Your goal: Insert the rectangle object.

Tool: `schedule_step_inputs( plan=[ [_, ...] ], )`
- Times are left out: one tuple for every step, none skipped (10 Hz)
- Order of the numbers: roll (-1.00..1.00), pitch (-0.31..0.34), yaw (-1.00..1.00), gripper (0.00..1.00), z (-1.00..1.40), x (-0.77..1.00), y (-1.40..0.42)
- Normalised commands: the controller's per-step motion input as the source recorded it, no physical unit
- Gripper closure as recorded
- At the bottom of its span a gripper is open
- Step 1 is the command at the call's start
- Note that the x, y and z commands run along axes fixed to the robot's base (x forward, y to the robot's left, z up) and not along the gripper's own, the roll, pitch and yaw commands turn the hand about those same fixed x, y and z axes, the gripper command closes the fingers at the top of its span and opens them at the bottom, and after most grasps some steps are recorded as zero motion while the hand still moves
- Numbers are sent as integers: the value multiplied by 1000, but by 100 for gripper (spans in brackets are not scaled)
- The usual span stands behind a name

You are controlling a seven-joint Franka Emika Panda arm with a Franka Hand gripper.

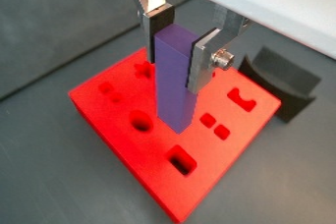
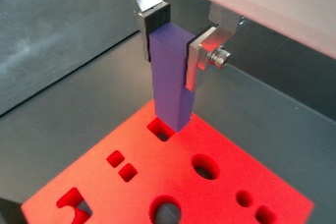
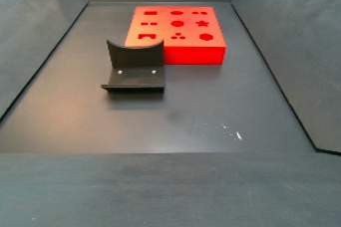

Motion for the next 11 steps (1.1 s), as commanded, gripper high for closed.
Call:
schedule_step_inputs(
  plan=[
    [0,-71,-20,100,-406,529,0],
    [44,-67,0,100,-437,637,0],
    [160,-47,0,100,-420,511,0],
    [220,-64,23,100,-434,240,0],
    [169,-91,37,100,-411,191,-29],
    [141,-87,37,100,-420,117,-31],
    [21,-94,0,100,-351,0,-60],
    [-50,-100,-51,100,-143,-320,0],
    [-156,-114,-11,100,0,-309,0],
    [-166,-141,0,100,-63,-200,0],
    [-166,-156,3,100,-71,-34,0]
  ],
)
